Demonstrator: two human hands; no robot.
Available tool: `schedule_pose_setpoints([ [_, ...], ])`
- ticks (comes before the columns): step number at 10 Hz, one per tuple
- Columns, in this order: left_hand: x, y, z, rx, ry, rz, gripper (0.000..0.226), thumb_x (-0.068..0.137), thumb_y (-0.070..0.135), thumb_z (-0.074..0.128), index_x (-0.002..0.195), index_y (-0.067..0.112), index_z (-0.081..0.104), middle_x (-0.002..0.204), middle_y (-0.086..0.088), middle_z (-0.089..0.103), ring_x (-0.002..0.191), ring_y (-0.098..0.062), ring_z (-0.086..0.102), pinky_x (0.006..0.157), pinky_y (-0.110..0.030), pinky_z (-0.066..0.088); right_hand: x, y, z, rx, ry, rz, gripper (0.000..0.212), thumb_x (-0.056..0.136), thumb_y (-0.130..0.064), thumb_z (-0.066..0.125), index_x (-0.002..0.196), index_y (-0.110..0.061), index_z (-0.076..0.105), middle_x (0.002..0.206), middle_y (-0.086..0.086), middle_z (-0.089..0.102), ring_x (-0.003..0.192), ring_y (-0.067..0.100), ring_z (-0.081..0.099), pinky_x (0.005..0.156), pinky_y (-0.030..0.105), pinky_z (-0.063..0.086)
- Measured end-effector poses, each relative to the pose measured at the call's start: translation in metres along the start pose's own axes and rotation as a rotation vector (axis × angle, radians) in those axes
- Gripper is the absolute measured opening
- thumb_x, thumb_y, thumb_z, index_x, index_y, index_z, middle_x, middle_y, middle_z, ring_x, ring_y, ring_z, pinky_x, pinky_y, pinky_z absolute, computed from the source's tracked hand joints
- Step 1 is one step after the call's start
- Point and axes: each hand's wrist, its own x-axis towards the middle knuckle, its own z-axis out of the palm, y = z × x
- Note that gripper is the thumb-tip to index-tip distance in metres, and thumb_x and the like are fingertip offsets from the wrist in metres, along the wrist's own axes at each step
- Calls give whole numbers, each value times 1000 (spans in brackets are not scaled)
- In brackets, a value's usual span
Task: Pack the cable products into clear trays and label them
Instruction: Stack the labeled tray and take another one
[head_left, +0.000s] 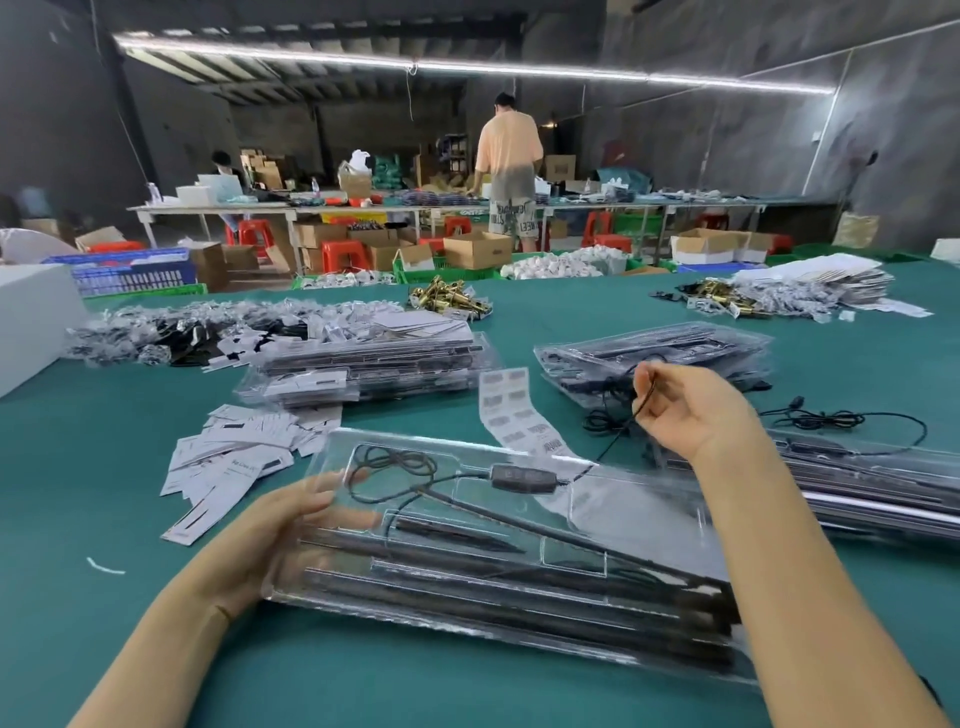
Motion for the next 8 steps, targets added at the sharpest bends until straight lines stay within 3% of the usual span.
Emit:
schedule_pose_setpoints([
  [1, 6, -4, -10, 8, 9, -13, 25, 69, 20, 61, 91, 12, 68, 76, -1, 75, 62, -8, 70, 44, -20, 51, 5, 7, -7, -406, 31, -149, 13, 90, -5, 58, 80, -1, 64, 59, 6, 70, 52, 15, 67, 49, 23, 42],
  [2, 8, -8, -17, 24, 8, -29, 25, 68, 26, 68, 86, 11, 75, 82, -3, 75, 66, -10, 71, 47, -22, 53, 15, 9, -24, -1200, 176, -307, 14, 85, -7, 63, 76, 2, 69, 65, 11, 71, 62, 23, 70, 65, 34, 58],
  [3, 12, -11, -22, 103, 53, 2, 29, 58, 25, 80, 80, 6, 74, 86, -3, 73, 73, -9, 70, 62, -21, 53, 18, -5, -38, -1314, 269, -558, 11, 87, -9, 61, 84, -8, 71, 69, 5, 71, 65, 21, 69, 77, 40, 57],
  [4, 16, -12, -23, 152, 43, 21, 36, 64, 29, 78, 88, 4, 70, 89, -6, 68, 74, -9, 66, 68, -21, 50, 22, -15, -46, -1565, 98, -695, 25, 86, -7, 60, 101, -25, 69, 87, -1, 68, 78, 21, 64, 71, 31, 50],
  [5, 16, -12, -23, 83, -11, -3, 39, 70, 27, 70, 95, -3, 64, 88, -14, 71, 65, -18, 67, 53, -24, 54, 26, -8, -37, -1838, -410, -424, 38, 86, -10, 65, 113, -36, 65, 93, 2, 65, 84, 21, 62, 72, 31, 50],
  [6, 16, -13, -23, 61, -68, -2, 35, 75, 26, 69, 97, -1, 69, 96, -21, 72, 72, -23, 71, 54, -25, 55, 37, 4, -33, -1973, -540, -405, 21, 90, -24, 65, 109, -31, 69, 90, 2, 67, 78, 12, 59, 67, 22, 45],
  [7, 16, -14, -21, 41, -141, 23, 32, 83, 24, 62, 109, 6, 71, 112, -17, 69, 90, -23, 71, 63, -26, 57, 42, 2, -35, -1817, -373, -579, 17, 97, -24, 53, 92, -28, 69, 92, -1, 69, 75, 18, 62, 68, 28, 50],
  [8, 16, -13, -20, 35, -164, 13, 32, 87, 23, 59, 113, 8, 69, 116, -16, 68, 90, -22, 71, 64, -26, 57, 46, -4, -38, -1625, -220, -728, 21, 99, -25, 46, 82, -24, 57, 91, 1, 66, 78, 22, 62, 63, 28, 43],
])
